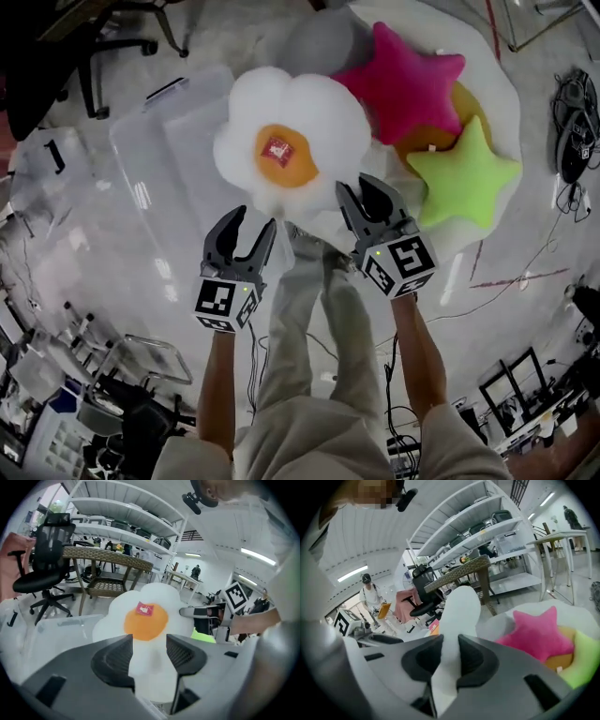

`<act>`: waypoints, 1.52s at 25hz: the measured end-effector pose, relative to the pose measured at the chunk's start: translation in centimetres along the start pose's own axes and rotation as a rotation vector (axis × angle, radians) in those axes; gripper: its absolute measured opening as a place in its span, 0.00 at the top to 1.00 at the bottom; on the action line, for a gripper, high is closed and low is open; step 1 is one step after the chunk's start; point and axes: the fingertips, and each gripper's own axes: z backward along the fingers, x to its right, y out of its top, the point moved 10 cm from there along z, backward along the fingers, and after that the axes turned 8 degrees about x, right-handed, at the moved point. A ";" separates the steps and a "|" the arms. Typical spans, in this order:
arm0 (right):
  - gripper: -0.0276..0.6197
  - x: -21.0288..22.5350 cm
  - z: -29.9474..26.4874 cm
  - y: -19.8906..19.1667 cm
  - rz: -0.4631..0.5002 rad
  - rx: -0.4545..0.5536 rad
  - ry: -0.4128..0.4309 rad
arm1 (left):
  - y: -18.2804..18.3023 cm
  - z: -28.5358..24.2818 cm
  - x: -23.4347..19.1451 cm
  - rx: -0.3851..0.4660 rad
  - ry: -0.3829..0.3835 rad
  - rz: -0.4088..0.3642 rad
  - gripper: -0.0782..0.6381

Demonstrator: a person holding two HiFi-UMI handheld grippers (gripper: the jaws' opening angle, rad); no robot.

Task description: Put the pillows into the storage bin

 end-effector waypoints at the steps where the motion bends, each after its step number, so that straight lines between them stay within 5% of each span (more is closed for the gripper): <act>1: 0.84 -1.1 -1.5 0.2 0.009 -0.005 0.033 | -0.1 0.9 -0.9 0.010 0.031 0.012 0.58; 8: 0.84 -9.0 -10.4 -1.4 0.087 -0.099 0.255 | -2.4 8.0 -7.1 0.077 0.253 0.106 0.58; 17: 0.81 -17.4 -18.4 -7.8 0.157 -0.249 0.425 | -6.9 15.7 -11.7 0.118 0.458 0.220 0.58; 19: 0.63 -18.7 -20.0 -9.5 0.151 -0.273 0.469 | -7.6 16.8 -12.3 0.121 0.479 0.235 0.58; 20: 0.27 -19.2 -20.5 -10.3 0.147 -0.288 0.488 | -7.8 17.2 -12.5 0.121 0.484 0.240 0.58; 21: 0.18 -19.6 -20.8 -10.8 0.154 -0.304 0.500 | -8.0 17.4 -12.6 0.120 0.485 0.242 0.58; 22: 0.19 -19.8 -20.8 -11.1 0.176 -0.316 0.504 | -8.1 17.5 -12.7 0.118 0.483 0.243 0.58; 29: 0.19 -16.4 -18.1 -10.6 0.205 -0.289 0.401 | -6.8 14.1 -12.5 0.084 0.384 0.199 0.58; 38: 0.22 -2.7 -9.9 -7.5 0.125 -0.178 0.061 | -3.2 2.4 -7.1 -0.002 0.123 0.051 0.58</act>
